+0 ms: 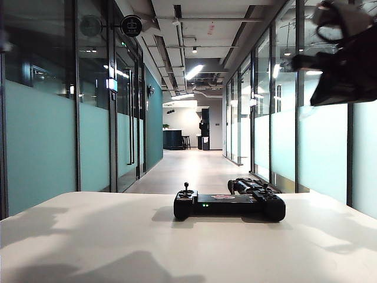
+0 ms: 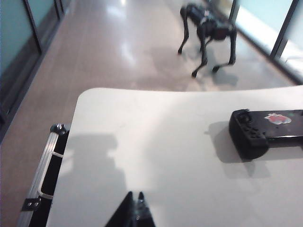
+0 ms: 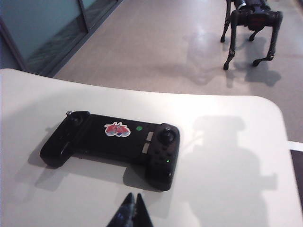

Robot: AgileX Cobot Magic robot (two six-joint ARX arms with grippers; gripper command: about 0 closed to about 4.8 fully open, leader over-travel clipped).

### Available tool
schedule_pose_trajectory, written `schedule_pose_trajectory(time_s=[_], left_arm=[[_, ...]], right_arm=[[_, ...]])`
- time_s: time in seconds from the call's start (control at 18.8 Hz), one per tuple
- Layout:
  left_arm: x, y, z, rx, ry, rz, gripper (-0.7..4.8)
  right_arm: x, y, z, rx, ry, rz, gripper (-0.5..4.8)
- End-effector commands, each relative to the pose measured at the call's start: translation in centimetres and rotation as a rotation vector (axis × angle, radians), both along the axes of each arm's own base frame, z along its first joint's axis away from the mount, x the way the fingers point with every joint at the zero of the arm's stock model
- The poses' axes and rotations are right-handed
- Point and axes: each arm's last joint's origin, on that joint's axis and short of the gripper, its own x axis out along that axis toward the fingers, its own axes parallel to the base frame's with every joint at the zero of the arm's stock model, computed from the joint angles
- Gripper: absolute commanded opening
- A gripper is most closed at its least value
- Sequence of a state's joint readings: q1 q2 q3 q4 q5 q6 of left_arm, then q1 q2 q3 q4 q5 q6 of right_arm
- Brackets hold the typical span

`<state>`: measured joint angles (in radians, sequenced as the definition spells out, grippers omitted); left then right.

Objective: Push the left joystick on the remote control sitting on the white table backward to make the robot dog back up in a straight line until it returns close to you.

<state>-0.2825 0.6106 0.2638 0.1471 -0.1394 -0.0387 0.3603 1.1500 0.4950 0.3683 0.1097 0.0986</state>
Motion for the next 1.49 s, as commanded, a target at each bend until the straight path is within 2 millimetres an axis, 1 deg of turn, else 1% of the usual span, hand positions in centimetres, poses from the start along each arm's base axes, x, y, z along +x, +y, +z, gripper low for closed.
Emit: schedule_pose_trajectory(time_s=[0.05,0.27,0.53,0.85,1.49], left_arm=[[-1.4,0.4,-1.3,-0.009,-0.050,0.001,-0.06],[-3.0,0.9,-3.3,-0.011,-0.054,0.001,-0.06],[-3.8,1.1,-4.4,0.013,0.052,-0.010,-0.05],[-3.9,1.1,-4.5,0.017,0.064,-0.009,-0.05],[-3.9,1.1,-4.5,0.018,0.063,-0.009,-0.05]], right_arm=[[-1.1,-0.4,0.3,0.015,-0.043,0.010,-0.06],[-2.8,-1.0,0.2,0.024,-0.059,0.028,-0.06],[-4.7,-1.6,-0.2,0.019,-0.087,0.051,-0.06],[-6.8,-2.4,-1.0,0.026,-0.107,0.051,-0.06],[-10.7,-3.9,-4.5,0.030,-0.146,0.043,-0.06]])
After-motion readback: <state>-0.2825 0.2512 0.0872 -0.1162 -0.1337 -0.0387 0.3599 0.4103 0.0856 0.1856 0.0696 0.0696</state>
